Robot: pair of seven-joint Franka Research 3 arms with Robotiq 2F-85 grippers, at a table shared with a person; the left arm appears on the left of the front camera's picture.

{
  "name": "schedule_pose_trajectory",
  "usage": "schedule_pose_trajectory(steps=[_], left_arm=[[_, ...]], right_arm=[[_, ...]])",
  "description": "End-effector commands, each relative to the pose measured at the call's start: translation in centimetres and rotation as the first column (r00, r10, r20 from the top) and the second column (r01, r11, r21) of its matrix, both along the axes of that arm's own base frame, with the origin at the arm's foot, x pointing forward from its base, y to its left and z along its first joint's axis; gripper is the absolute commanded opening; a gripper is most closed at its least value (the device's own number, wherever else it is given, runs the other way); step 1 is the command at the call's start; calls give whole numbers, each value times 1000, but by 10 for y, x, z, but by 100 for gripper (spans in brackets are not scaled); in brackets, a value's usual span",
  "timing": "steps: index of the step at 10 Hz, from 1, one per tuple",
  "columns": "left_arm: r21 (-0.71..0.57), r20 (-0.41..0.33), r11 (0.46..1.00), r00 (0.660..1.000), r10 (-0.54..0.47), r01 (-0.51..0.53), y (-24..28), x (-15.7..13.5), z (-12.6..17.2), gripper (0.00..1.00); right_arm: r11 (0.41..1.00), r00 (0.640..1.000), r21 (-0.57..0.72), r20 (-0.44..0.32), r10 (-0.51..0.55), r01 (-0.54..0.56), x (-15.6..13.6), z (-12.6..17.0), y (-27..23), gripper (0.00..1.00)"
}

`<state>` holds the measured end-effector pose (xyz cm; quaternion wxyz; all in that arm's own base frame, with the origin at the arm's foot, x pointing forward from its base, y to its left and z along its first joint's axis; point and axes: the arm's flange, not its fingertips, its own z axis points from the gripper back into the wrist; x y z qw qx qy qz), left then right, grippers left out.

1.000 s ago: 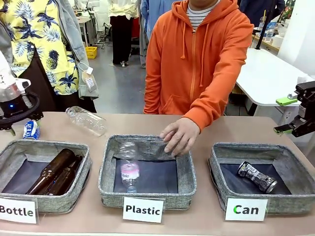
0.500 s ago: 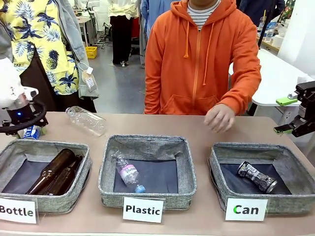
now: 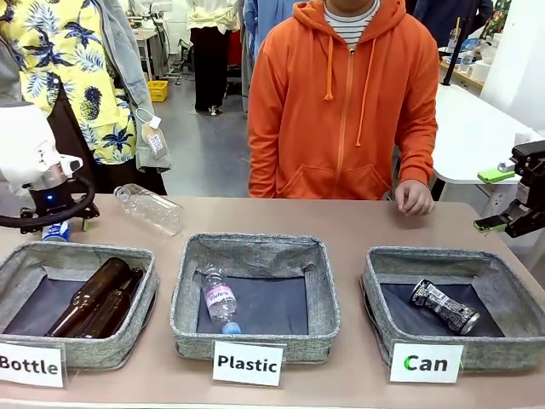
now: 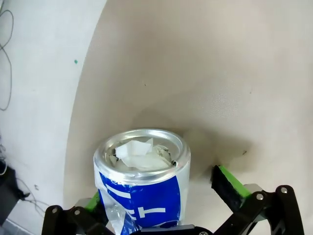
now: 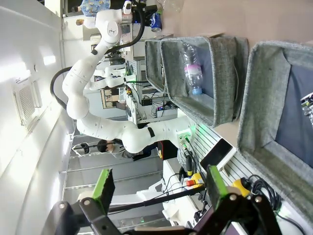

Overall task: Sort the can waste into the basket.
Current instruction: Pick up the can waste from the table and place it in the right Fabric basket.

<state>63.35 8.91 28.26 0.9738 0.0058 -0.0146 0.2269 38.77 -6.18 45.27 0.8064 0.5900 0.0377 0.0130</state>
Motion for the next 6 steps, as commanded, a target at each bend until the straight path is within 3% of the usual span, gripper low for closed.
schedule_pose_trajectory(steps=[1,2,3,4,5,6], left_arm=[[16,-45,1000,999,12,-12,-2,3,-28,100],[14,-57,1000,998,22,-21,-2,3,-27,100],[27,-53,999,998,26,-25,-2,2,-26,43],[23,-51,1000,998,22,-21,-3,1,-25,40],[27,-48,999,999,24,-22,-2,1,-25,0],[25,-41,999,999,25,-24,-2,0,-24,0]], right_arm=[[1000,1000,-3,18,18,-18,-2,2,-3,100],[1000,1000,-3,18,18,-18,-2,2,-3,100],[1000,1000,-3,18,18,-18,-2,2,-3,100],[1000,1000,-3,18,18,-18,-2,2,-3,100],[1000,1000,-3,18,18,-18,-2,2,-3,100],[1000,1000,-3,18,18,-18,-2,2,-3,100]])
